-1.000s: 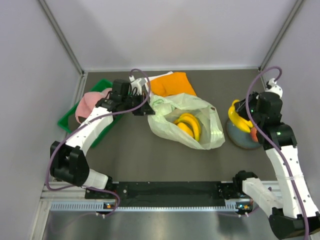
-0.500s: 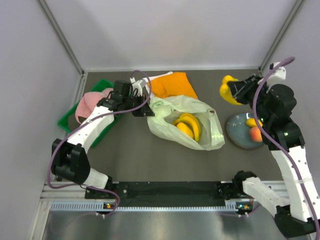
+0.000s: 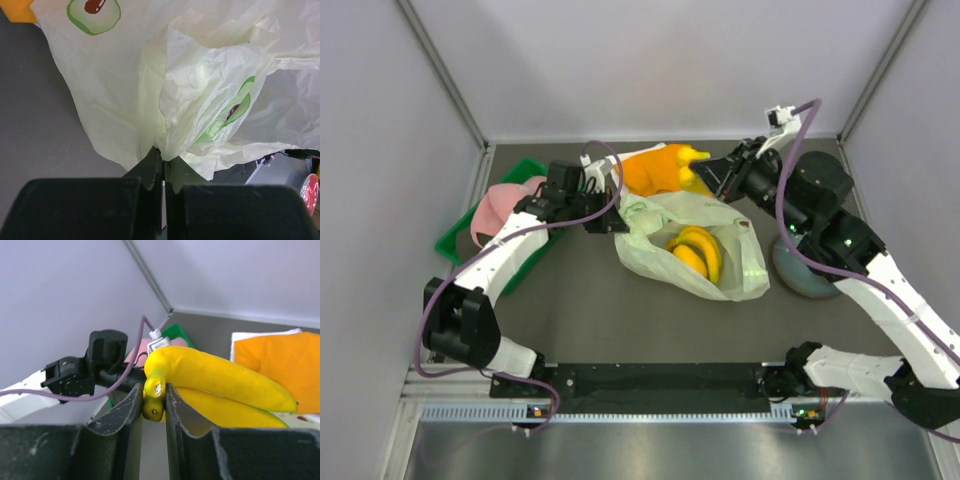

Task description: Place the fruits into the plastic bag

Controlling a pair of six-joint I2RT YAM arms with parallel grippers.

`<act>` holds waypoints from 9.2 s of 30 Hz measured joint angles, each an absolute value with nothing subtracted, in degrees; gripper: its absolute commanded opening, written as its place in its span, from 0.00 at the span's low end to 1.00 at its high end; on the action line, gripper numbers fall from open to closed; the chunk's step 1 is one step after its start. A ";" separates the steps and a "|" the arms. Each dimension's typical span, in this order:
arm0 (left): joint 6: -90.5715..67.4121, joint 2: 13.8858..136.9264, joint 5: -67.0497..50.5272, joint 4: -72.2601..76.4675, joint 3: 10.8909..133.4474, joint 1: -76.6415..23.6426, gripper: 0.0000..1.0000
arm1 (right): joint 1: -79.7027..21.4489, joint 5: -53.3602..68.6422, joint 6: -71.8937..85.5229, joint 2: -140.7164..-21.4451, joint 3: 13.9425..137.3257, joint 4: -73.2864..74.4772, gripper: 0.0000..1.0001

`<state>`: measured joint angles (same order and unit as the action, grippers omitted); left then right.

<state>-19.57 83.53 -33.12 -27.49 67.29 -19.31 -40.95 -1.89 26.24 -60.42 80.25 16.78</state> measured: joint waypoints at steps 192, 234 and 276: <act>-19.57 84.01 -34.61 -27.55 67.29 -20.32 0.00 | 11.07 -21.76 33.30 -62.94 42.63 29.80 0.99; -19.53 84.01 -34.61 -28.23 67.29 -20.32 0.00 | 12.16 -28.23 32.47 -72.84 40.75 25.43 0.63; -19.53 83.88 -34.61 -28.23 67.29 -21.23 0.00 | 12.19 -9.06 30.65 -56.14 40.56 30.24 0.27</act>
<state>-19.53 83.88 -34.61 -28.23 67.29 -21.23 12.19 -9.06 30.65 -56.14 40.56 30.24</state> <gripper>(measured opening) 0.013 0.743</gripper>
